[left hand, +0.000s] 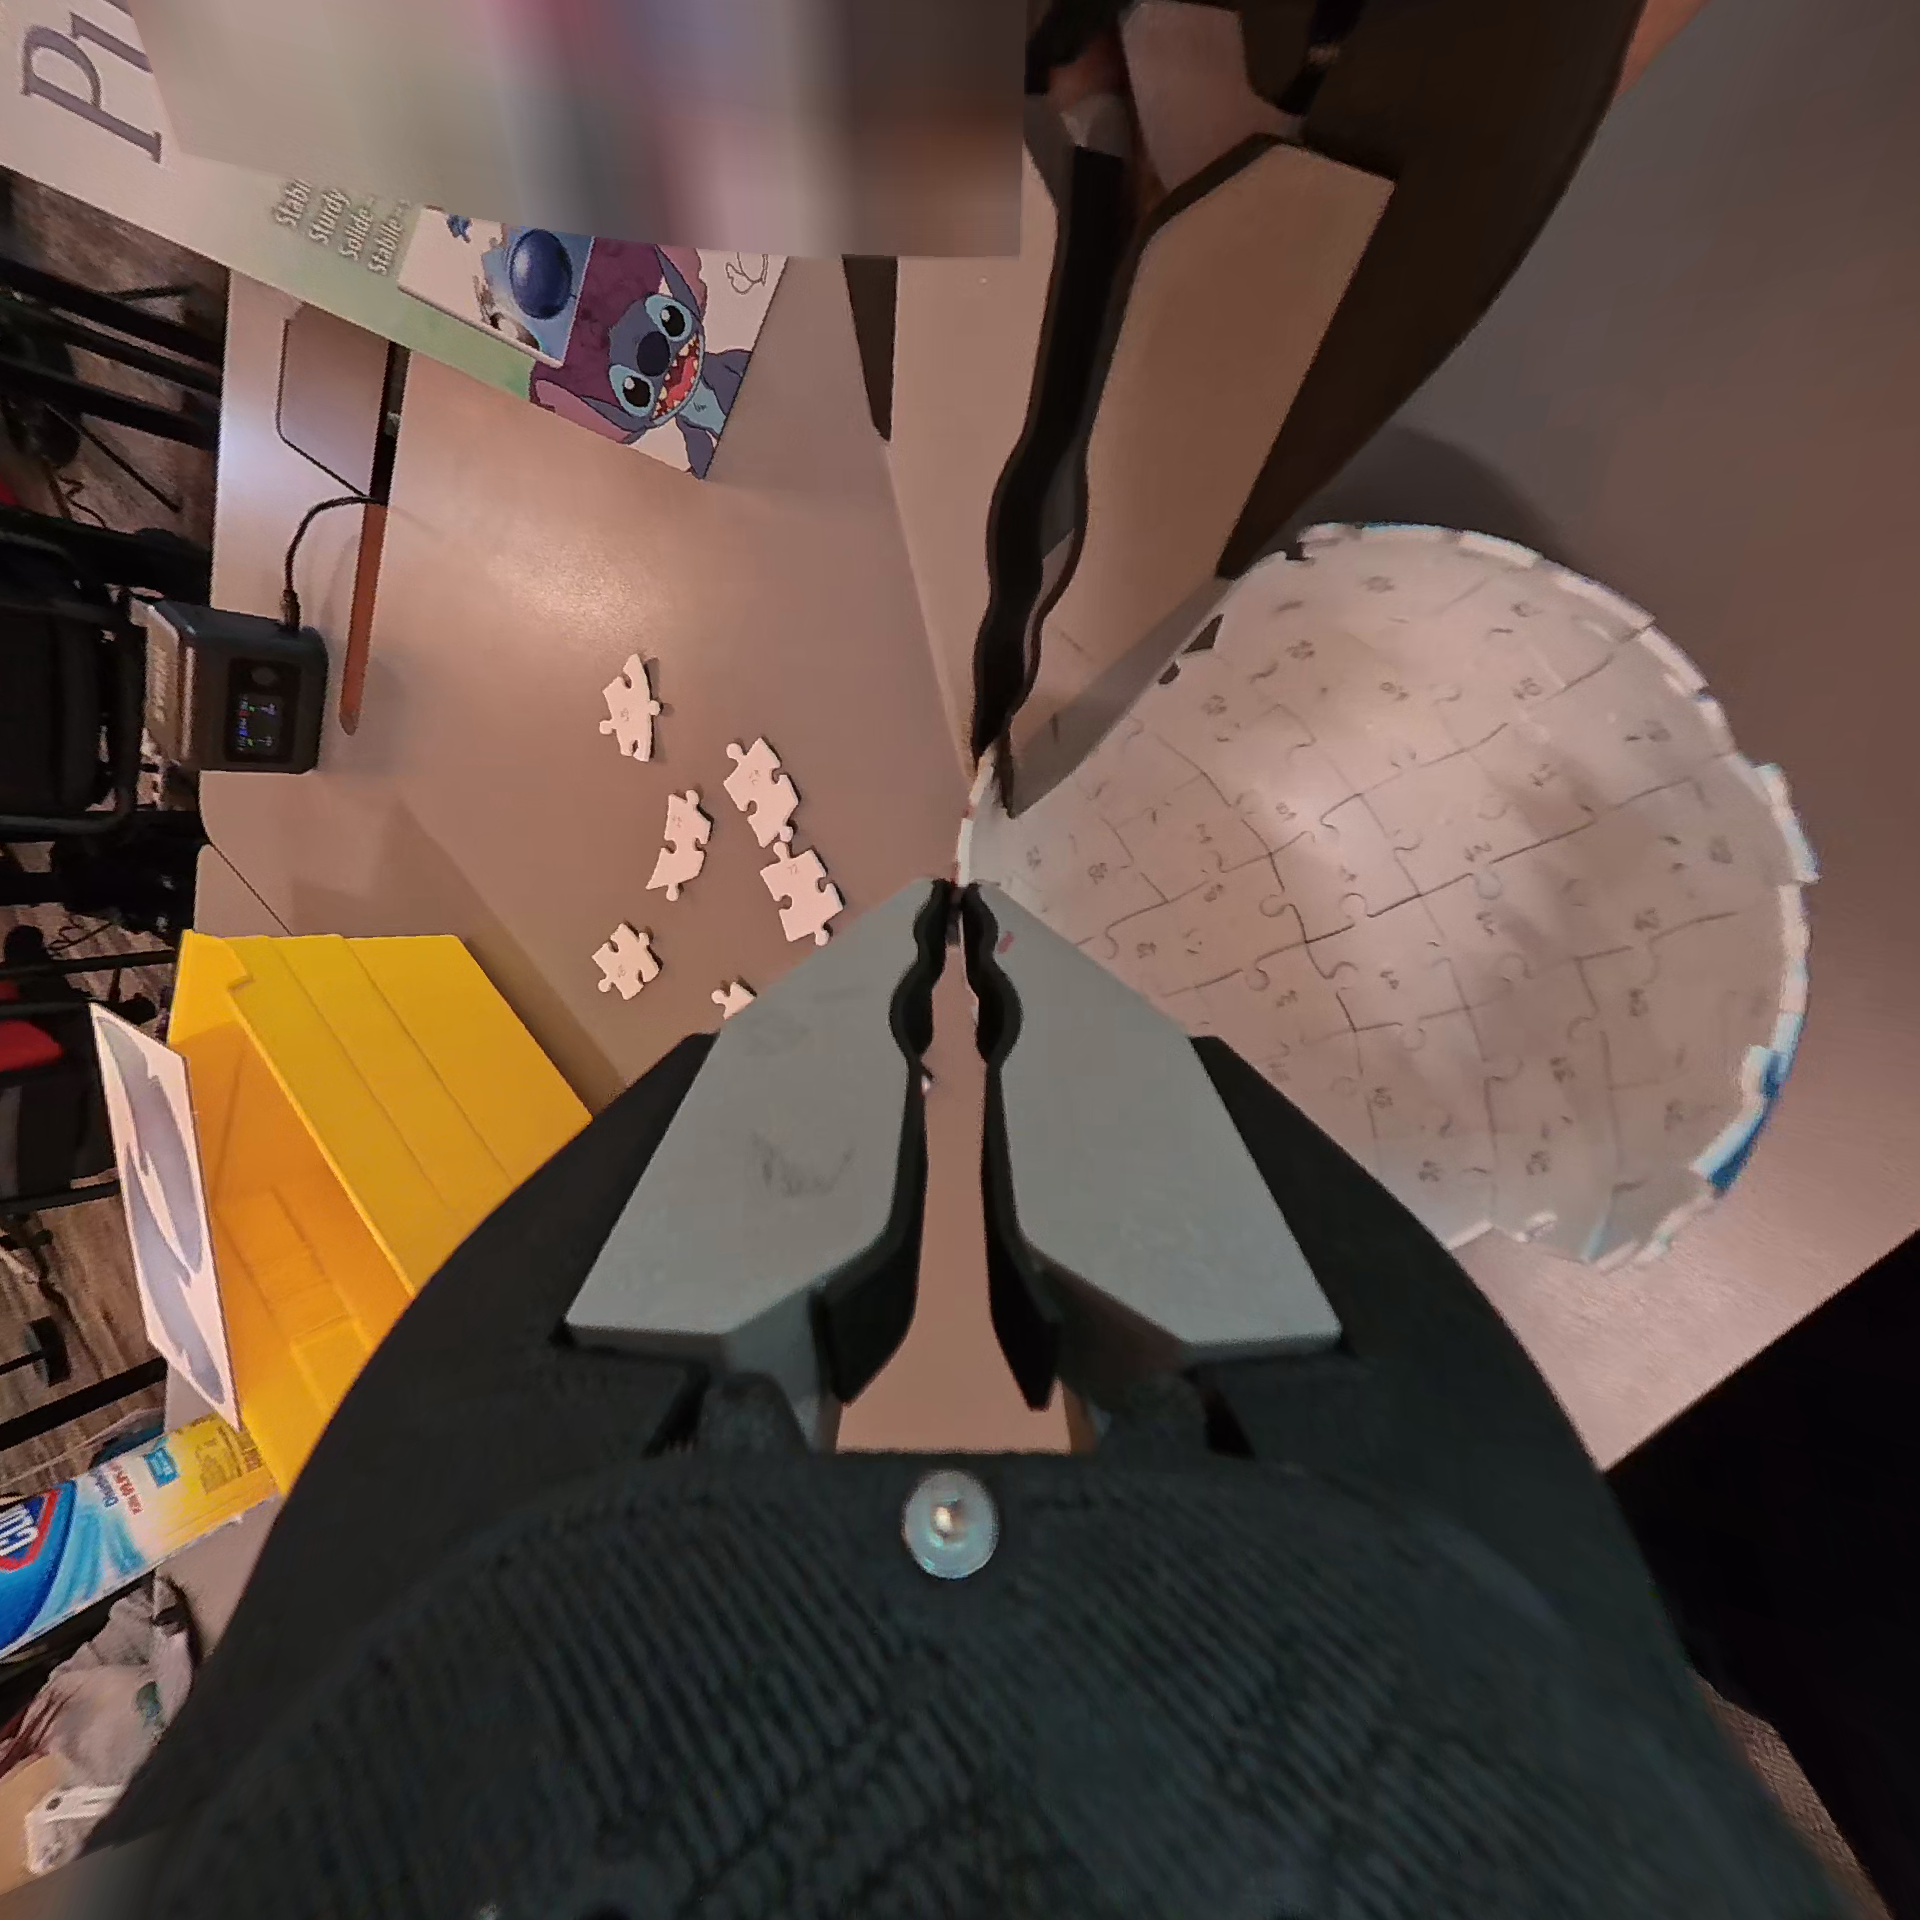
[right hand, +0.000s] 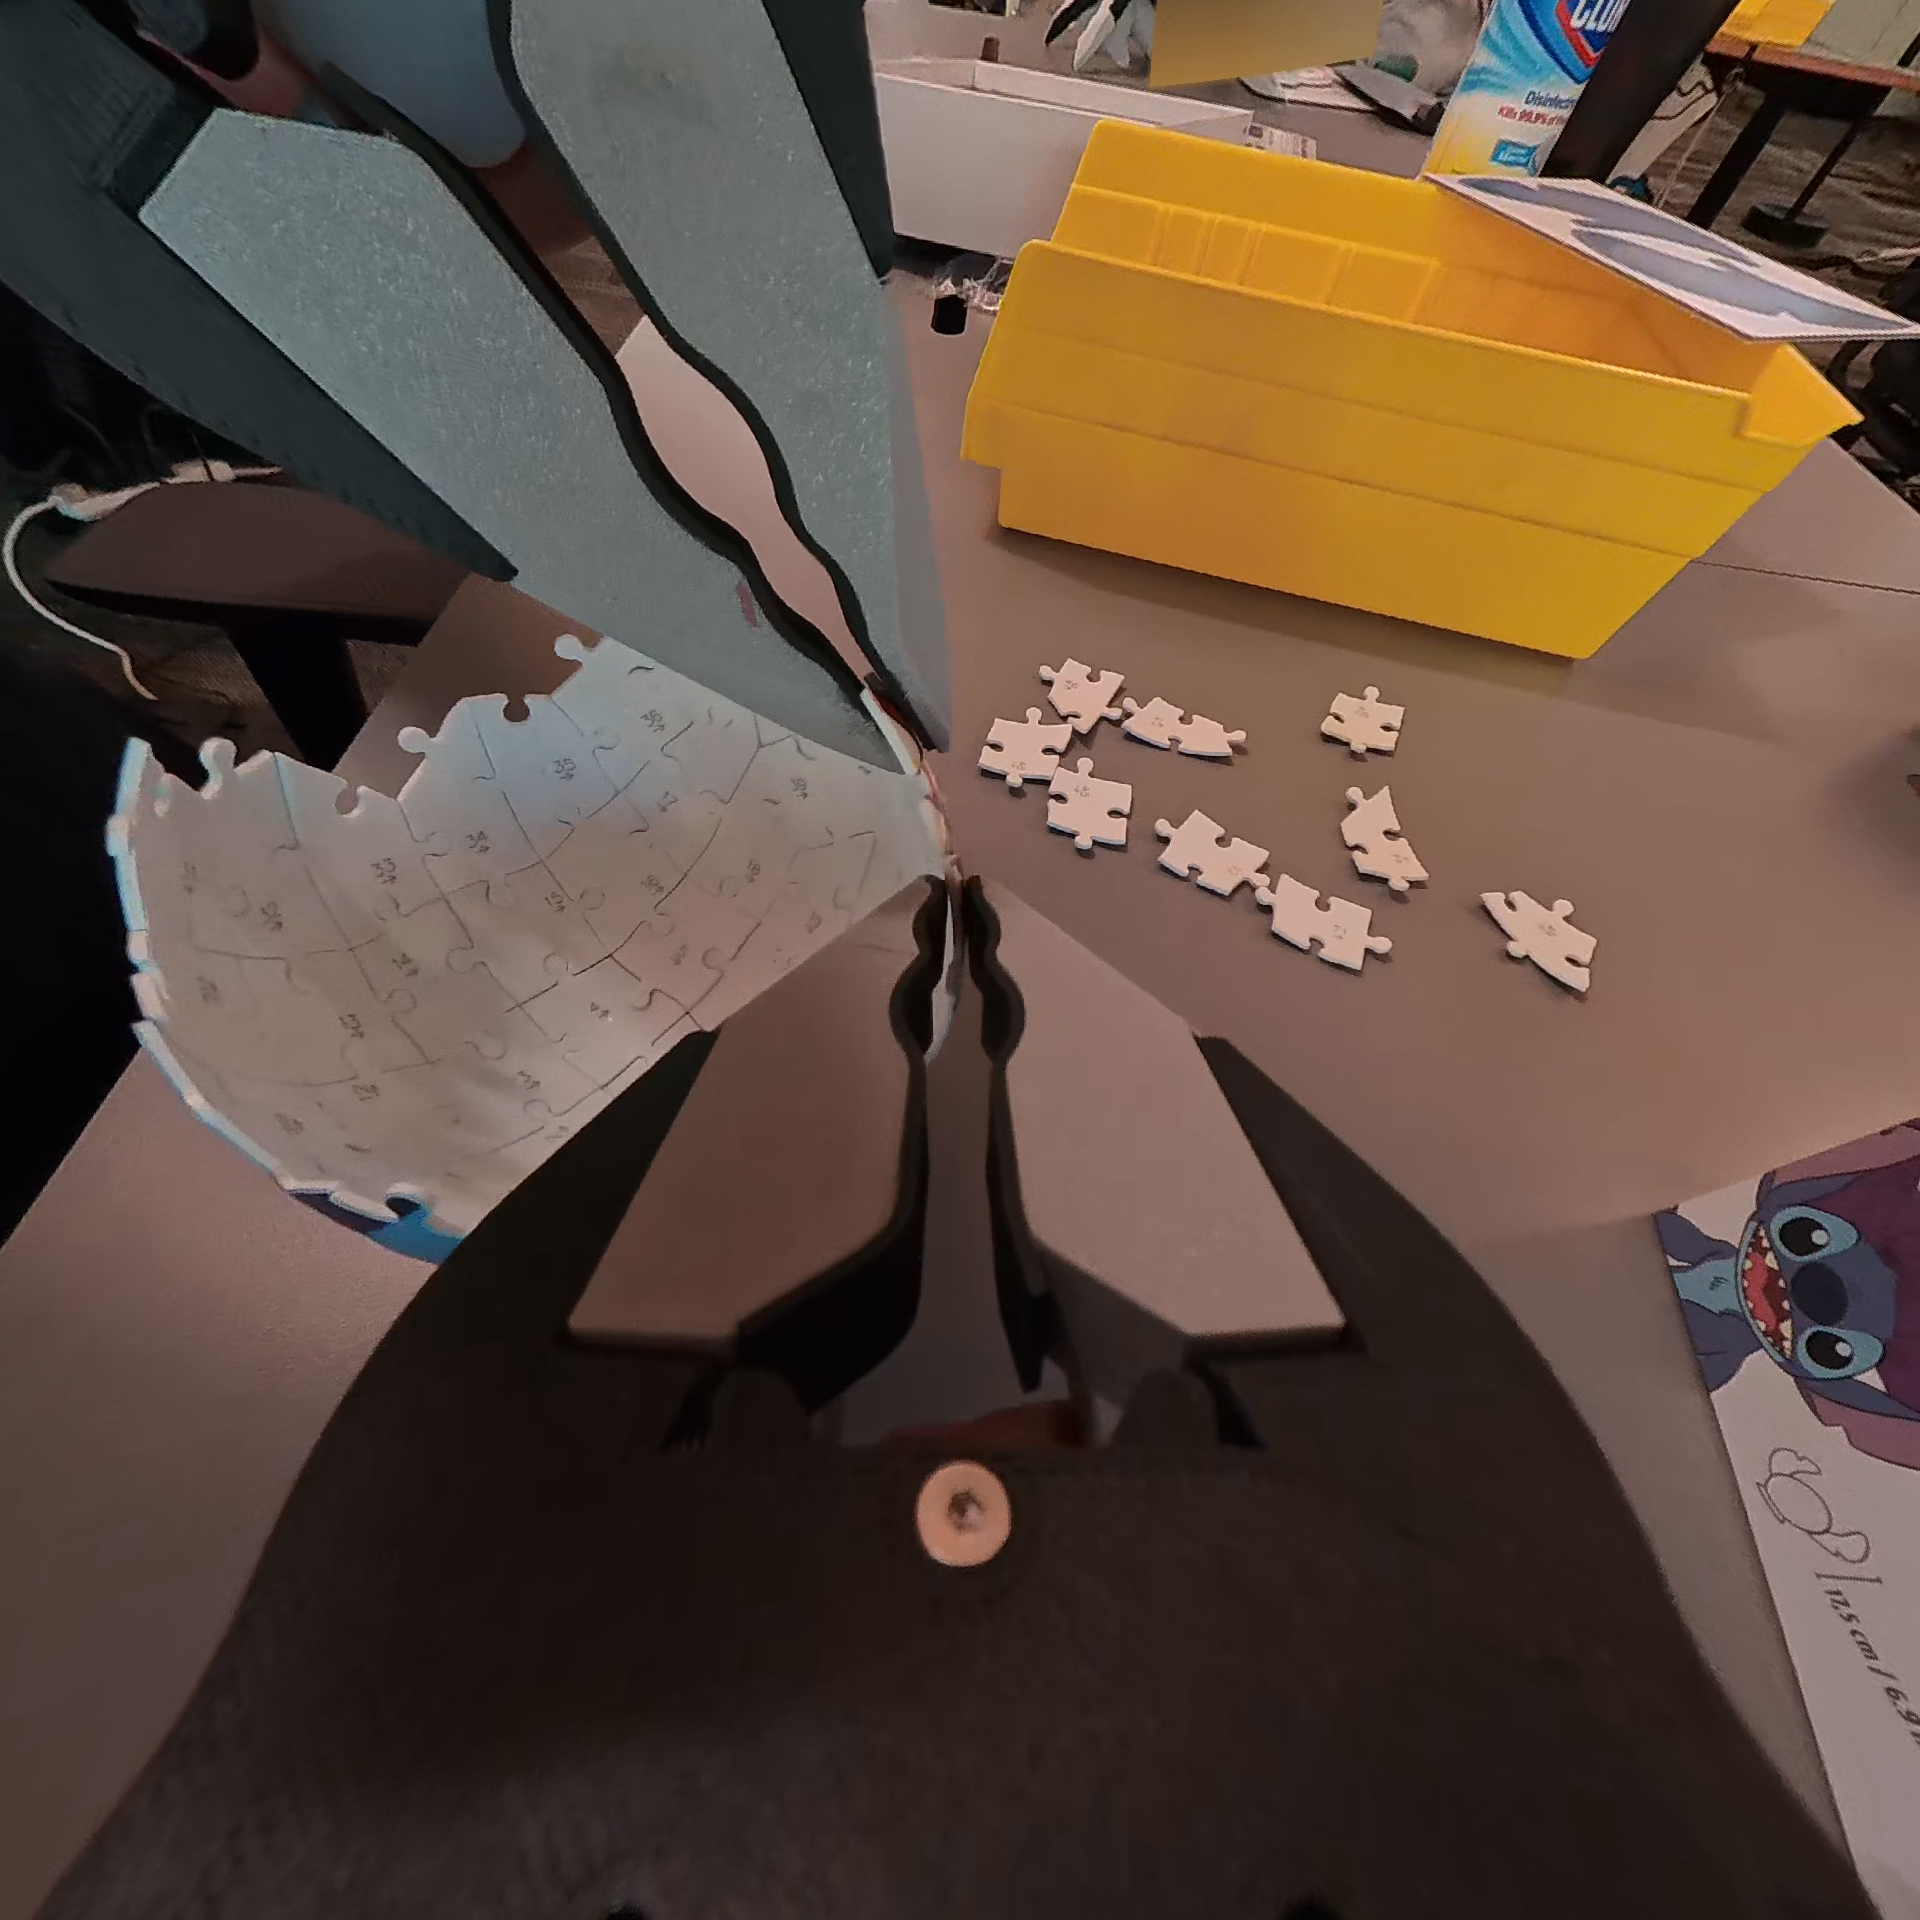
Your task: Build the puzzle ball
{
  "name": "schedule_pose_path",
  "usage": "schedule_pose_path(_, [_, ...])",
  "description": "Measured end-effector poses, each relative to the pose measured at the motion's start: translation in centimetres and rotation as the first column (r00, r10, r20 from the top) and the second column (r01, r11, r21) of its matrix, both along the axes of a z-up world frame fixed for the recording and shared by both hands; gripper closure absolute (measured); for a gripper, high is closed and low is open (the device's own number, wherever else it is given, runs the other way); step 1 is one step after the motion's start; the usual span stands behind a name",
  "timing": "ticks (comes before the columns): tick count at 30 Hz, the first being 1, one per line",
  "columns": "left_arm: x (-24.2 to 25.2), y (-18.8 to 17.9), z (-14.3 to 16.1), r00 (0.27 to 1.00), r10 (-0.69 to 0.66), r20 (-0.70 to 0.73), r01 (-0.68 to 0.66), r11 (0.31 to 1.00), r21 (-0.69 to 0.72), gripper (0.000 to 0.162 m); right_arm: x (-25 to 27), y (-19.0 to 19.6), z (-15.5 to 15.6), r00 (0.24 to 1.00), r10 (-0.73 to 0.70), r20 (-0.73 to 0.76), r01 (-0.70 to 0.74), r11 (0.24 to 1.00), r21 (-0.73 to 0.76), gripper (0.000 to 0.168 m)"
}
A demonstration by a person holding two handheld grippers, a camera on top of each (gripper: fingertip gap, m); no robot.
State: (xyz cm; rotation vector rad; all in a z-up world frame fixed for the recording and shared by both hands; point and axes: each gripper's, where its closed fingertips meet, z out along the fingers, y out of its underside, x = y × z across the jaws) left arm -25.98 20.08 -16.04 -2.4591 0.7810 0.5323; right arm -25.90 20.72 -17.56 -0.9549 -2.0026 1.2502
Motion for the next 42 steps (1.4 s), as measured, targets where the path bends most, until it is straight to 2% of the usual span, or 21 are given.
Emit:
schedule_pose_path(15, [0.2,-0.3,-0.2,0.993,0.039,0.107,-0.034,0.998,-0.045,0.162,0.1,-0.5,-0.3,0.999,0.041,0.012,-0.041,0.998,-0.038,0.168])
schedule_pose_path(21, [-0.1,-0.1,-0.3,0.995,0.047,0.089,-0.044,0.998,-0.035,0.162,0.0,-0.7,0.0,0.999,0.032,0.017,-0.031,0.996,-0.079,0.163])
schedule_pose_path(24, [0.0,0.0,-0.3,0.995,0.045,0.09,-0.042,0.999,-0.032,0.162,-0.1,-0.4,-0.1,1.0,0.011,0.008,-0.01,0.998,-0.057,0.168])
schedule_pose_path(34, [0.1,-0.3,-0.7,0.994,0.05,0.1,-0.045,0.998,-0.051,0.162,0.1,-0.7,-0.6,1.0,0.018,0.026,-0.018,1.0,-0.026,0.168])
schedule_pose_path(42, [-0.5,-0.2,-0.6,0.995,0.057,0.078,-0.055,0.998,-0.03,0.162,-0.6,-0.5,-0.3,1.0,-0.011,0.013,0.011,0.998,-0.064,0.168])
